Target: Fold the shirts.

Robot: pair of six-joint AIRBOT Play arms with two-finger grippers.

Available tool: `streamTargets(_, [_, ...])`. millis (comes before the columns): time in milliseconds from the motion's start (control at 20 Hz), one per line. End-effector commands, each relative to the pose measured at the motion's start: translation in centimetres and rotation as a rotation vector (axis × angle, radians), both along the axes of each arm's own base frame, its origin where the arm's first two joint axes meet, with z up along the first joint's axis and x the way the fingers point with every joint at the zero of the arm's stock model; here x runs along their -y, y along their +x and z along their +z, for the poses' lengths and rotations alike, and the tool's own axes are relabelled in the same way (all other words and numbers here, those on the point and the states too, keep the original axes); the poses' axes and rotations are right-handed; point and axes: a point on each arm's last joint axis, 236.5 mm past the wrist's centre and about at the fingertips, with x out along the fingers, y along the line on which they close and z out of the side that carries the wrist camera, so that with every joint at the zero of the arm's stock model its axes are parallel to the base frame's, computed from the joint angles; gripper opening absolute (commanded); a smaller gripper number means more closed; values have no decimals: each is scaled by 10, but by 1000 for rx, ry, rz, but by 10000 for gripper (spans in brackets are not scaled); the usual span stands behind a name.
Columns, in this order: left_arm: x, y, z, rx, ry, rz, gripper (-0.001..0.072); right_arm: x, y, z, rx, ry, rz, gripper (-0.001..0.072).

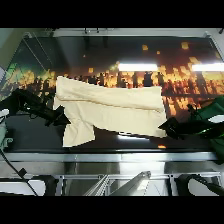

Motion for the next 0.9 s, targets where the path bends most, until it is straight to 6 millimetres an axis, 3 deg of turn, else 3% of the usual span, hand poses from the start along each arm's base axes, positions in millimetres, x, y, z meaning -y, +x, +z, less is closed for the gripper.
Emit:
streamTargets(0, [6,-8,9,-16,-48,-34,24,-30,6,8,45,75,49,129])
streamTargets(50, [11,-12,15,-26,-80,-52,24,-38,11,19,85,129,52,19])
streamTargets(200, [19,-26,46,-19,-165,-109,24,-39,17,55,175,219,58,17])
streamTargets(350, [7,-40,79,27,-173,-89,24,-3,17,82,243,221,-20,17])
streamTargets(450, [-10,-50,96,71,-157,-2,24,38,22,96,296,199,-151,17])
streamTargets(500, [-21,-51,99,103,-135,62,24,56,23,102,330,184,-198,18])
streamTargets(600, [-40,-50,99,147,-100,170,24,71,24,104,352,174,-244,18])
streamTargets(700, [-48,-52,100,167,-85,220,24,70,28,107,379,179,-235,17])
streamTargets(850, [-56,-44,99,204,-57,246,24,61,46,127,500,212,-223,18])
